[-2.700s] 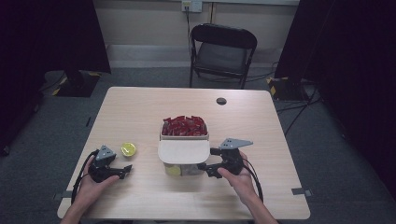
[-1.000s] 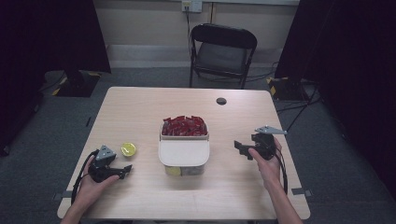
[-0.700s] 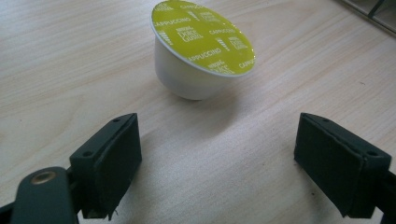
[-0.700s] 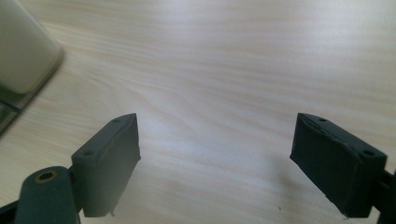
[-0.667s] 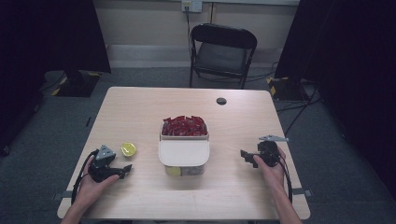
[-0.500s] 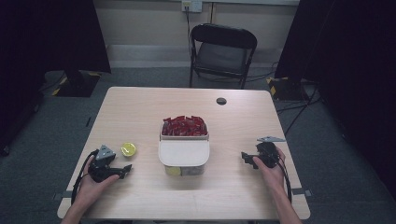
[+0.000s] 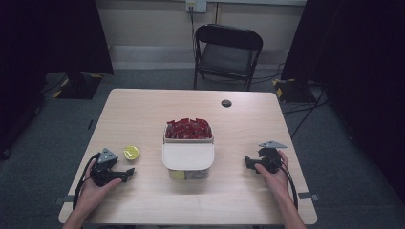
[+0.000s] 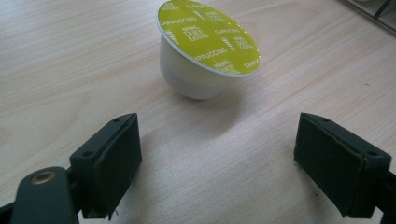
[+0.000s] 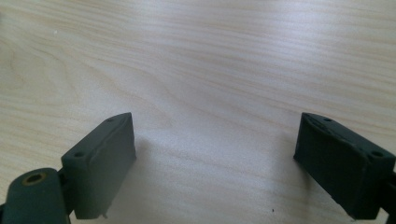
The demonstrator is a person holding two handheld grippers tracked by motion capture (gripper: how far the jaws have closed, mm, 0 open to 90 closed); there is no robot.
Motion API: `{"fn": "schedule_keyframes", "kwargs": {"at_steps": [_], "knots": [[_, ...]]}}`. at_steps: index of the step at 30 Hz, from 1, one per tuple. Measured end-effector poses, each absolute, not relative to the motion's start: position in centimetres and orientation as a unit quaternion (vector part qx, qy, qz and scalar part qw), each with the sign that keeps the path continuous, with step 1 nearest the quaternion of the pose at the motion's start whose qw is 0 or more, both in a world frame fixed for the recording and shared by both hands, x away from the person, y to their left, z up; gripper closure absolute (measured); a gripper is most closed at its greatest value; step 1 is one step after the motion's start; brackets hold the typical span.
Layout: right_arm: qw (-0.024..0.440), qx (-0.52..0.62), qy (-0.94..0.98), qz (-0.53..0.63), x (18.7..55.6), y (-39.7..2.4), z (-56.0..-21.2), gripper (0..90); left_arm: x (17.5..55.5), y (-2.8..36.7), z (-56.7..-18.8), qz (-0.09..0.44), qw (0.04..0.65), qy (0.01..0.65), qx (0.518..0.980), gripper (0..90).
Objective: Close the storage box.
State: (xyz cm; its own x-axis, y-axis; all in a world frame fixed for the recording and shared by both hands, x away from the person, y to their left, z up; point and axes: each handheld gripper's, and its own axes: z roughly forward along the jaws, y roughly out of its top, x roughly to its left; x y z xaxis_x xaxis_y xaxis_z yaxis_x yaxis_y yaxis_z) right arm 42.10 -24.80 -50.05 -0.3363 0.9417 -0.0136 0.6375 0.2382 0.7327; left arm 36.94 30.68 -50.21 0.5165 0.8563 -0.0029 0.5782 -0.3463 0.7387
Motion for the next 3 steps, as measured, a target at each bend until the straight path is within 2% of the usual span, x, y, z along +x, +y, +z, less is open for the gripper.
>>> {"fn": "schedule_keyframes", "kwargs": {"at_steps": [3], "knots": [[0.235,0.526,0.751,0.323,42.09,-24.79,-50.05,11.4,36.94,30.68,-50.21,0.198,0.352,0.45,0.796,14.4]]}}
